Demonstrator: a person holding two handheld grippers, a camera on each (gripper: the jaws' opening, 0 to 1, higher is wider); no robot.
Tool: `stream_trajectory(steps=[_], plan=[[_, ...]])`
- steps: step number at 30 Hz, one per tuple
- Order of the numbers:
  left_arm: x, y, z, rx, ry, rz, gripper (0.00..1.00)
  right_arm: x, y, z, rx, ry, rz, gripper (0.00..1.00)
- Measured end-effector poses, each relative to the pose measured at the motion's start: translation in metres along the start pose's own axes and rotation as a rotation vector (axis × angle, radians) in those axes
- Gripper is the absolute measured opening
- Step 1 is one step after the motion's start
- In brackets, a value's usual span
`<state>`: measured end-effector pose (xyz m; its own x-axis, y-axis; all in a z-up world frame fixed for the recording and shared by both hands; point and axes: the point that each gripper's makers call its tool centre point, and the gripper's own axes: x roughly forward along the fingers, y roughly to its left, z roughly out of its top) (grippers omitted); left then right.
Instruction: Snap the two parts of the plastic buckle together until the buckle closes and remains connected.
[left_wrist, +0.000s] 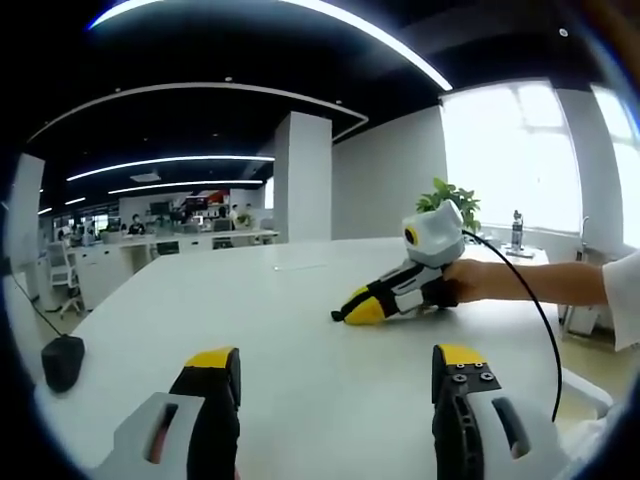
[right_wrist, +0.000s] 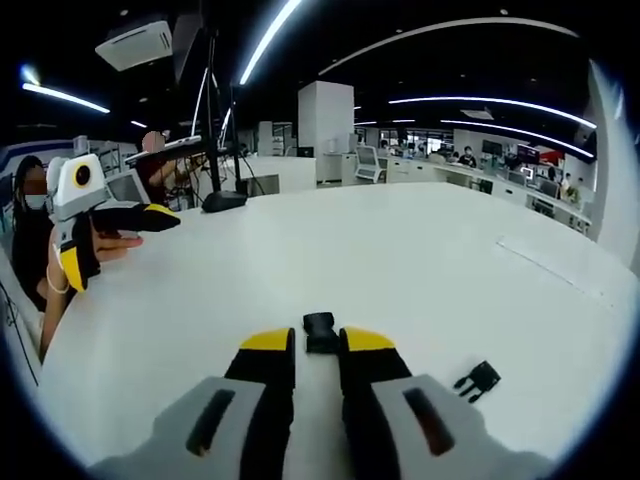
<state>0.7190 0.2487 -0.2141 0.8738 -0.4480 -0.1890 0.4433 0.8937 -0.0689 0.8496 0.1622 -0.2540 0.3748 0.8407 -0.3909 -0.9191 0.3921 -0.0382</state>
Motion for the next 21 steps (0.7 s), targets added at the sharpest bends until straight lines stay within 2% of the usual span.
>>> stream_trajectory(steps=[12,21], plan=[[0.0006,0.0011,0.0011,0.005,0.001,0.002,0.79,-0.0031,-0.0045,-0.0025,-0.001,0.0,-0.042,0.13],[0.0031,0.0059,0.0049,0.007,-0.003,0.006,0.79,-0.0069,-0.0047,0.0022,-0.005,-0.022,-0.049,0.12]])
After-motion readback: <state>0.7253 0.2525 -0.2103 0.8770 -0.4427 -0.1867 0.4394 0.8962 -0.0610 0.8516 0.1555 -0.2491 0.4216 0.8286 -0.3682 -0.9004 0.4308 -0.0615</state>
